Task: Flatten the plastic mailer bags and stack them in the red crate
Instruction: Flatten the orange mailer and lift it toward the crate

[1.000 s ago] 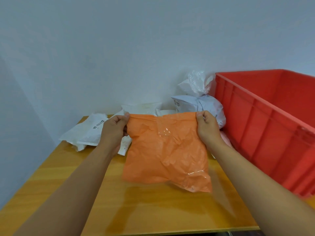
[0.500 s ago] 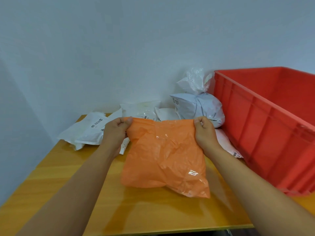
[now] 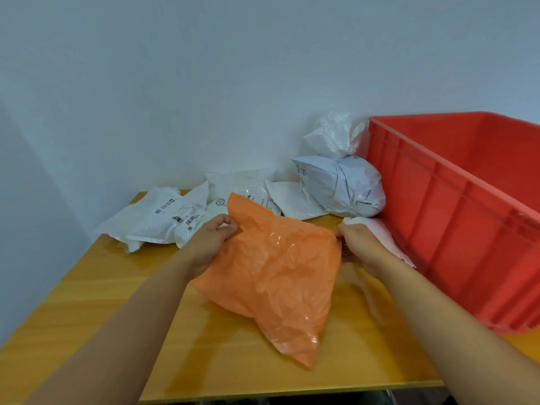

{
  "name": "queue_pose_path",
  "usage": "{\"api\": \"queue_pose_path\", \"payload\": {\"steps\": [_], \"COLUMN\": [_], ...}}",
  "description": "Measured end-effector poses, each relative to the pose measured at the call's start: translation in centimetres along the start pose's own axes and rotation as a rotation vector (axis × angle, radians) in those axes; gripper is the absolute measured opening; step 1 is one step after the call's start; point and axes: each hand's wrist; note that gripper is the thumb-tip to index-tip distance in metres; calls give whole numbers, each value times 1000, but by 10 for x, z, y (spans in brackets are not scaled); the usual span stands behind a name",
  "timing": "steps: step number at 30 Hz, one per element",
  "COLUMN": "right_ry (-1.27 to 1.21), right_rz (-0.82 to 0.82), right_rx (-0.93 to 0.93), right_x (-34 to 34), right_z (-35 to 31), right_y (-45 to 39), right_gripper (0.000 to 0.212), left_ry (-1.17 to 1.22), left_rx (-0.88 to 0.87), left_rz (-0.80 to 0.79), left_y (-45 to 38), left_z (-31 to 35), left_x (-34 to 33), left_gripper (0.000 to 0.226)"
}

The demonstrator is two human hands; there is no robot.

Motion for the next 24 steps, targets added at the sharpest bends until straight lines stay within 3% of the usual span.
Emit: {"api": "queue_pose_path", "payload": {"steps": [3,5,8,11,13,16,20,24], "right_ry": [260,292,261,143,172,200,74,71], "right_rz": [90,65,-122,-333,-363,-271,-63,81], "right_rx": [175,284,354,335,402,493,451,410], "right_x": [4,1,-17,-39,-51,-61,-53,-38], "right_z": [-8,-18,-45,-71,-82,-87,-75,-61], "right_y": [-5,-1,14,25,27,24,14,8], "right_gripper": [17,23,33,27,21,20,31,41], "left_ry": [-138,-280,-450,-566,-608,-624,-673,-581], "left_rx": [-93,-181,-303,-371,-407,-403,-301,-249], "left_rz": [64,76,-12,-121,-167,-142,-50,-45], "left_y": [-1,1,4,6,6,11,19,20], "left_z": [14,26,41,49,53,55,50,39], "left_x": [4,3,-1,-11,-18,-18,2,27], "left_gripper": [20,22,19,14,18,16,34,19]}}
Point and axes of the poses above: each hand's wrist, its own y-axis away from the middle knuckle, its own x-axis out of the back of the hand, z = x × y, and after that the axes turned 2 degrees about z, right-handed
